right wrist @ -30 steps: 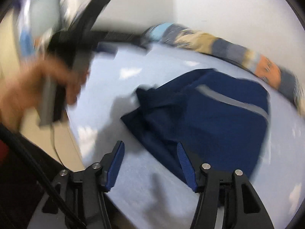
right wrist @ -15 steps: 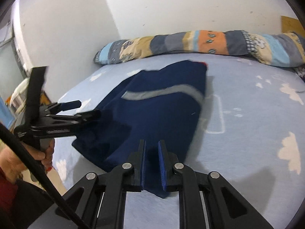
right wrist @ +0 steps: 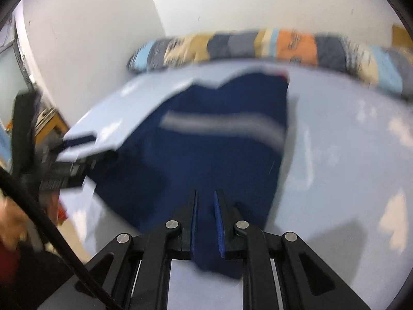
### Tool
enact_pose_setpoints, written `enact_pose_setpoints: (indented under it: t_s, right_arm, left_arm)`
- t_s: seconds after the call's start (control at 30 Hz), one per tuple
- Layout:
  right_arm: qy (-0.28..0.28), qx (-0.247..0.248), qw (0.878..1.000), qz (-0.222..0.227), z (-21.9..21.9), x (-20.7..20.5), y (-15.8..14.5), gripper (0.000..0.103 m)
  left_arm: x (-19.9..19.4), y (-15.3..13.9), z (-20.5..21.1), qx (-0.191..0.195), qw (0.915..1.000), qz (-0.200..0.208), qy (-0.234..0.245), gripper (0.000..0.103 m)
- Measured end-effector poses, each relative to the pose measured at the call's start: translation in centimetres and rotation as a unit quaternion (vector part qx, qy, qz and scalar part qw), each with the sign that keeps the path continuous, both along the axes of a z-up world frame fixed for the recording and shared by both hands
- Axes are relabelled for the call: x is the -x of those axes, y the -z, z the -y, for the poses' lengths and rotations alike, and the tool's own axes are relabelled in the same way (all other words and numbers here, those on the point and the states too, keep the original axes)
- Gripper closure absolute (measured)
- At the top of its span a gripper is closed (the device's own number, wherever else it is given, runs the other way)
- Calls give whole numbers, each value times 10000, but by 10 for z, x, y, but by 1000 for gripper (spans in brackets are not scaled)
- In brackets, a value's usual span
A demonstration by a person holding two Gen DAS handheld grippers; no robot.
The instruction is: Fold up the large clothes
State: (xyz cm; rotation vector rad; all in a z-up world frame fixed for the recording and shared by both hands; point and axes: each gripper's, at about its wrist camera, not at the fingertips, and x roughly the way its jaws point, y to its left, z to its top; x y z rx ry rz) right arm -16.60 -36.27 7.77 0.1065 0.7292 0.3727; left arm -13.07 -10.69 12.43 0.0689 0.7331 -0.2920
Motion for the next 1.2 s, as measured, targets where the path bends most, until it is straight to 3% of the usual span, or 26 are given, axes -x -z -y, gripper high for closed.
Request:
enact_pose_setpoints:
  t_s: [0.17, 0.3, 0.4, 0.47, 0.53, 0.7, 0.77, 0.87, 0.93, 1.03, 1.1, 1.2]
  right_arm:
    - [380, 167, 9989, 220, 13, -80, -37, 89]
    - [630, 244, 9977, 109, 10, -149, -41, 88]
    - [872, 453, 9950, -184, 7, -203, -18, 88]
    - [866, 558, 9920, -734, 8, -234, 12, 88]
    - [788, 906, 9856, -1194, 1, -253, 46, 87]
    - [655, 843, 9877, -1145, 4, -250, 32, 88]
    - [492, 589, 9938, -799, 7, -226, 4, 88]
    - [317, 575, 9961, -586, 3, -176, -14, 88]
    - [154, 655, 9959, -606, -4, -146, -9, 88]
    - [-55, 913, 9919, -877, -24, -115, 28, 87]
    - [-11, 1213, 9892, -827, -31, -111, 46, 87]
    - [4, 1013, 9900, -979, -31, -107, 30, 88]
  left_arm:
    - [-12, 5, 4, 493, 9983, -130, -267, 9]
    - [-25, 21, 3, 412, 9972, -526, -337, 9]
    - [-32, 41, 2, -119, 9944, -954, -448, 9]
    - [-35, 56, -1, -580, 9900, -1147, -589, 9]
    - [-37, 60, -5, -477, 9893, -1255, -577, 9]
    - [-33, 50, -4, -240, 9921, -1114, -527, 9]
    - [-26, 42, -2, -141, 9946, -924, -441, 9]
    - [-24, 38, -1, -68, 9957, -822, -425, 9]
    - [-24, 41, -2, -132, 9953, -822, -486, 9]
    - [-31, 59, 4, -549, 9916, -1057, -513, 9]
    - [-34, 66, 3, -445, 9907, -1139, -600, 9]
    - [-26, 61, -3, -275, 9914, -1089, -673, 9]
